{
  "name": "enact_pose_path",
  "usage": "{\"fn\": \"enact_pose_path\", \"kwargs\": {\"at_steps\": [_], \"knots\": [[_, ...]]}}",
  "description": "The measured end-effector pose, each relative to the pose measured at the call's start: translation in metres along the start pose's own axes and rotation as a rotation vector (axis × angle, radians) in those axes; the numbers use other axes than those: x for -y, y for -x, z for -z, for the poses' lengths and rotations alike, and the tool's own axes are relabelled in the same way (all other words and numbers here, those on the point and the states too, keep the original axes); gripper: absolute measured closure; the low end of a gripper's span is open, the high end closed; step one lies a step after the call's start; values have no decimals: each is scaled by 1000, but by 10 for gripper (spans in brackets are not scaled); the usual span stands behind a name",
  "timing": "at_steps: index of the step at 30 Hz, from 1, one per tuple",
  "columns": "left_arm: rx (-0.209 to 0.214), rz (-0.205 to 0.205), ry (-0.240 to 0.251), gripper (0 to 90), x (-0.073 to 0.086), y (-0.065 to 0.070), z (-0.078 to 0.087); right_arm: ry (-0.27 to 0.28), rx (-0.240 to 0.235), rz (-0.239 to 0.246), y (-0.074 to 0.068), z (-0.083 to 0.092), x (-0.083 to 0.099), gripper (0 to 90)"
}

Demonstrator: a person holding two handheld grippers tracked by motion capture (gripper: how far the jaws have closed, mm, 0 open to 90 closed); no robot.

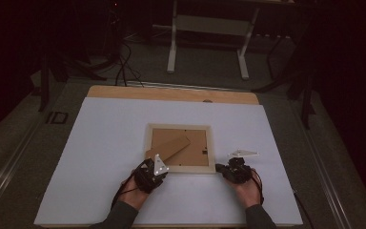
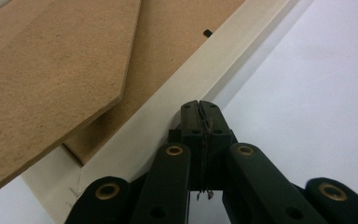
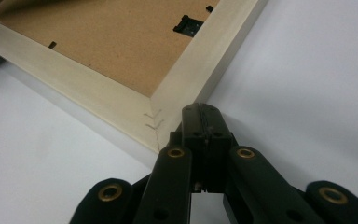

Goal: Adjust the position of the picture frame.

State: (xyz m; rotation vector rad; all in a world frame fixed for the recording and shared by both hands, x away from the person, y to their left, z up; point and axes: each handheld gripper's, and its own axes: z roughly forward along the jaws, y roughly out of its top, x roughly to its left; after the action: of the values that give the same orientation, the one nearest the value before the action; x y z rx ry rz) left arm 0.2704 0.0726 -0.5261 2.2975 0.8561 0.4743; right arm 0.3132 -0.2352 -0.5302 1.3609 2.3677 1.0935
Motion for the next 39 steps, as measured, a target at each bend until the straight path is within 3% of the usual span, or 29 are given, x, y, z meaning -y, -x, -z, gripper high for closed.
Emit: {"fn": "enact_pose_path", "kwargs": {"at_steps": [1,2,3,9,15,20,31,32,39], "knots": [[0,0,0,895,0,0,0,1,2,4,0,1,0,900],[34,39,45,889,-1,-5,7,10,4,11,-2,4,-2,900],[31,41,54,889,-2,-6,10,17,6,12,-1,5,-3,900],[54,21,116,890,-8,-7,24,22,11,8,2,6,-4,900],[84,8,144,880,-13,-5,33,28,17,8,3,7,-4,899],[96,24,169,873,-14,-7,40,36,18,7,3,9,-4,899],[57,80,220,851,-16,-22,60,55,15,3,4,13,-6,895],[33,94,239,843,-14,-28,65,60,15,0,5,14,-6,893],[5,135,257,837,-11,-41,74,63,17,-9,7,15,-6,893]]}}
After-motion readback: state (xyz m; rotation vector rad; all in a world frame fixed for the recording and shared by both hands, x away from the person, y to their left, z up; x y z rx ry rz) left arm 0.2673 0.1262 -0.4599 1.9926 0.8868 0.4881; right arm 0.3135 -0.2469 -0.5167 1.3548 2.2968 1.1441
